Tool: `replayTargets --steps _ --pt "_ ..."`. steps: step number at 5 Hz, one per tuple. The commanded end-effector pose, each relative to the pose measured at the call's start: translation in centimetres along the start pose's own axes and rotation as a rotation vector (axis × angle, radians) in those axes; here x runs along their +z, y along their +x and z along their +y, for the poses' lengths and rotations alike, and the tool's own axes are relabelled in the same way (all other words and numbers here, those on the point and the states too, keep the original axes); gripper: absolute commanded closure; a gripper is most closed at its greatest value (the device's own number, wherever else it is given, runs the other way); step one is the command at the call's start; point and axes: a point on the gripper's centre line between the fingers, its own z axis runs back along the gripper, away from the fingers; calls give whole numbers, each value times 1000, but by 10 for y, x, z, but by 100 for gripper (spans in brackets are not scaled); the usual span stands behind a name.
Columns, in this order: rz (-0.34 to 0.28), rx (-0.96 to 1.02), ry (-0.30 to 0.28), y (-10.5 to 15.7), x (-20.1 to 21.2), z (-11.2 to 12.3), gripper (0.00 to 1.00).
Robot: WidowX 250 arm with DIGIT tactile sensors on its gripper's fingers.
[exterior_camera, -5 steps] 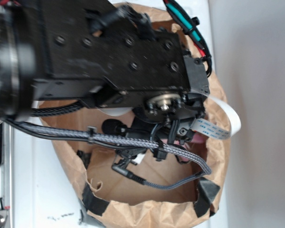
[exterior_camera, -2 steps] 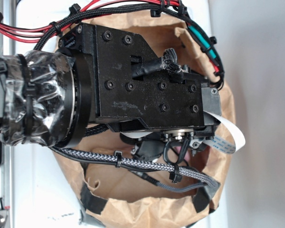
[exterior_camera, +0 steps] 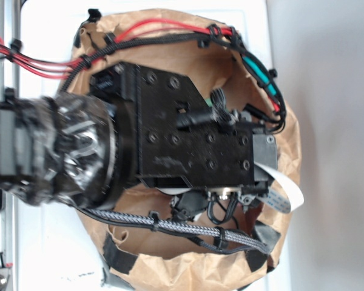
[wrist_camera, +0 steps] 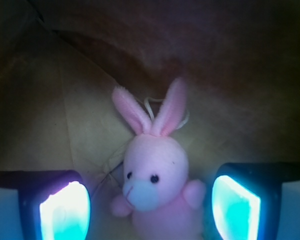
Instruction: Grab the pink bunny.
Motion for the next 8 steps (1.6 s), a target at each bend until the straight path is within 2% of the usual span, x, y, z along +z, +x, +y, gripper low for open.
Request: replayTargets --steps 1,2,3,5,8 --pt "45 -93 -10 -1 -1 -16 0" --pt "75 -102 -22 -7 -6 -21 0" --pt "75 -76 -16 -6 -11 -23 0" --pt "26 31 0 6 -6 -12 0" --pt "26 31 0 6 -6 -12 0"
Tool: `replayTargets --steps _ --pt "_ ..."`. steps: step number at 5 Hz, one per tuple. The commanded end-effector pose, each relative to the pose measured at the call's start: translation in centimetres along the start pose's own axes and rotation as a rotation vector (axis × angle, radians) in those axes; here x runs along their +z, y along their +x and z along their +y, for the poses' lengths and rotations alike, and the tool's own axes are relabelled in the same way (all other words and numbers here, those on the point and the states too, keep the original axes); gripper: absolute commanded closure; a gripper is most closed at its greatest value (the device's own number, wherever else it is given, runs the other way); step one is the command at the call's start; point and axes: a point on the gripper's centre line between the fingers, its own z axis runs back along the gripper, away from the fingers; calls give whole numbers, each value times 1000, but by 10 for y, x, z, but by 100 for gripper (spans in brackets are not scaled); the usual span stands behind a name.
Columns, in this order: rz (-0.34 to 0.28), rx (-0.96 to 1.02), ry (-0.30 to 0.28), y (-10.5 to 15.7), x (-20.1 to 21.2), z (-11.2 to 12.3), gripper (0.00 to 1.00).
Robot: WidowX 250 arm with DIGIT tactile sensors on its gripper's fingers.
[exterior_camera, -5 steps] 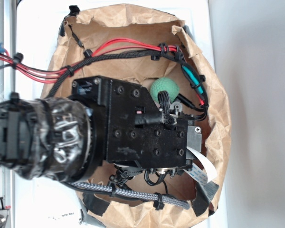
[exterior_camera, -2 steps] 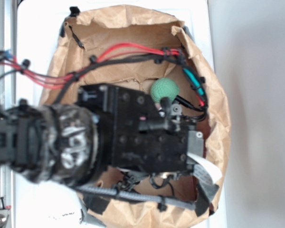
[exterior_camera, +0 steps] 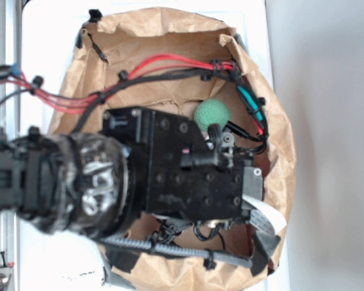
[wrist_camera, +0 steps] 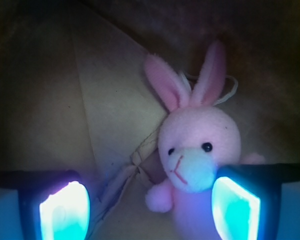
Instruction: Grab the pink bunny.
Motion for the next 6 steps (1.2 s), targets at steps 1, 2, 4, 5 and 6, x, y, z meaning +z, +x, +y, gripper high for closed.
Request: replayTargets --steps 1,2,4,5,6 --pt "-41 21 74 14 0 19 0" --pt "-52 73 113 23 -12 35 0" --pt "-37 73 142 30 -26 37 0" --pt "-28 38 145 27 -29 29 0" --pt "-38 49 144 25 -30 28 100"
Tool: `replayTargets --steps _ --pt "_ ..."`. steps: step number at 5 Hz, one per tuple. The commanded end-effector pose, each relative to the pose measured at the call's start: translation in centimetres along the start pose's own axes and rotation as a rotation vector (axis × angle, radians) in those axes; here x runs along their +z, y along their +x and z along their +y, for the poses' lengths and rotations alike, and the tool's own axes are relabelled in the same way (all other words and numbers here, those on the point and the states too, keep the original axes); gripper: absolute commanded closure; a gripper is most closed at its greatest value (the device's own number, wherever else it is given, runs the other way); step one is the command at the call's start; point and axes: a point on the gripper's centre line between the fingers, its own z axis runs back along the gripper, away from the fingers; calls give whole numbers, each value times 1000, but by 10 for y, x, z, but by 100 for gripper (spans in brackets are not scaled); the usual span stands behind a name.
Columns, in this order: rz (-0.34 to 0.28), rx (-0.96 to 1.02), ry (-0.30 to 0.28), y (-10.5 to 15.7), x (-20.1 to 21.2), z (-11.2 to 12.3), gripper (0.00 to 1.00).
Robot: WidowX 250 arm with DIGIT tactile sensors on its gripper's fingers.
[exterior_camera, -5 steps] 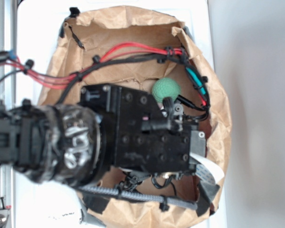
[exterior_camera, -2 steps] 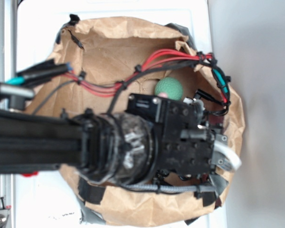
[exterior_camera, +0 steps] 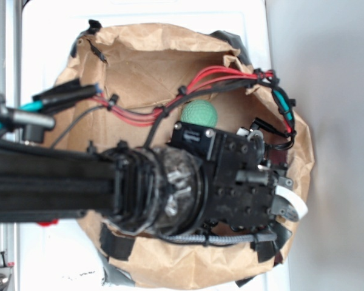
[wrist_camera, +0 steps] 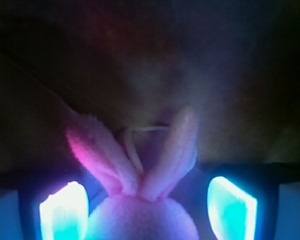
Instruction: Grab the pink bunny.
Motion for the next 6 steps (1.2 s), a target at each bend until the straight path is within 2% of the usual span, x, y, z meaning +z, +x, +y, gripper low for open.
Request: replayTargets --steps 1,3,4,5,6 --pt "-33 6 11 7 6 1 100" --pt "-7 51 -16 0 19 5 100" --pt "16 143 -63 -10 36 10 100" --pt "13 305 -128 -22 59 13 100" --pt "40 417 -195 -26 81 23 100"
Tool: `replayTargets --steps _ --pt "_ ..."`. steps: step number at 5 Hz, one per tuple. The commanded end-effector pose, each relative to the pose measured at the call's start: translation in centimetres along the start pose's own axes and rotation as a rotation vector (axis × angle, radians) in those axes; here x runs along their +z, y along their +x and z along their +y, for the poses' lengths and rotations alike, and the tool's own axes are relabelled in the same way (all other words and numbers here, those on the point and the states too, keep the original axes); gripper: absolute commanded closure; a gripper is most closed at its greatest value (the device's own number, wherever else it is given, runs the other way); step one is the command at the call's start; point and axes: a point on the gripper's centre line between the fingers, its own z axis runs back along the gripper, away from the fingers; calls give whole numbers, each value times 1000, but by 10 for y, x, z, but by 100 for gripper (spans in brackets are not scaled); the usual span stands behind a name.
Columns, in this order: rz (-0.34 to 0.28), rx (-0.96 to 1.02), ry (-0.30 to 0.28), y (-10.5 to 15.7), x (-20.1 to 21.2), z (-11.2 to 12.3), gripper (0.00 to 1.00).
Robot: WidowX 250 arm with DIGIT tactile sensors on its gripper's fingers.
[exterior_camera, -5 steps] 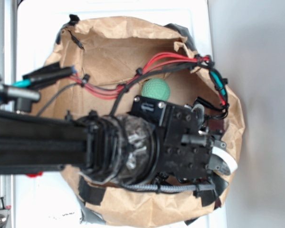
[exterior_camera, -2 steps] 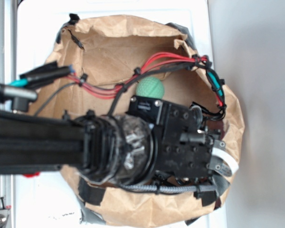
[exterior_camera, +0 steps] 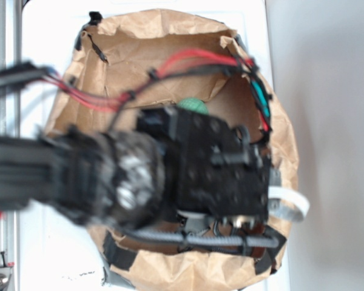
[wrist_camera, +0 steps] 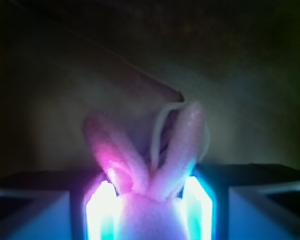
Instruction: Grab the pink bunny.
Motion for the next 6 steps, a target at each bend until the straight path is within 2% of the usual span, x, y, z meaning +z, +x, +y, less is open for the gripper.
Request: replayTargets --steps 1,3,4,5,6 --pt "-30 246 -93 4 61 26 100" --pt "-119 364 -144 4 90 28 100" --pt "-202 349 -104 0 102 23 100" --pt "-244 323 -46 -5 106 17 100" --pt "-196 298 -29 -10 109 17 100"
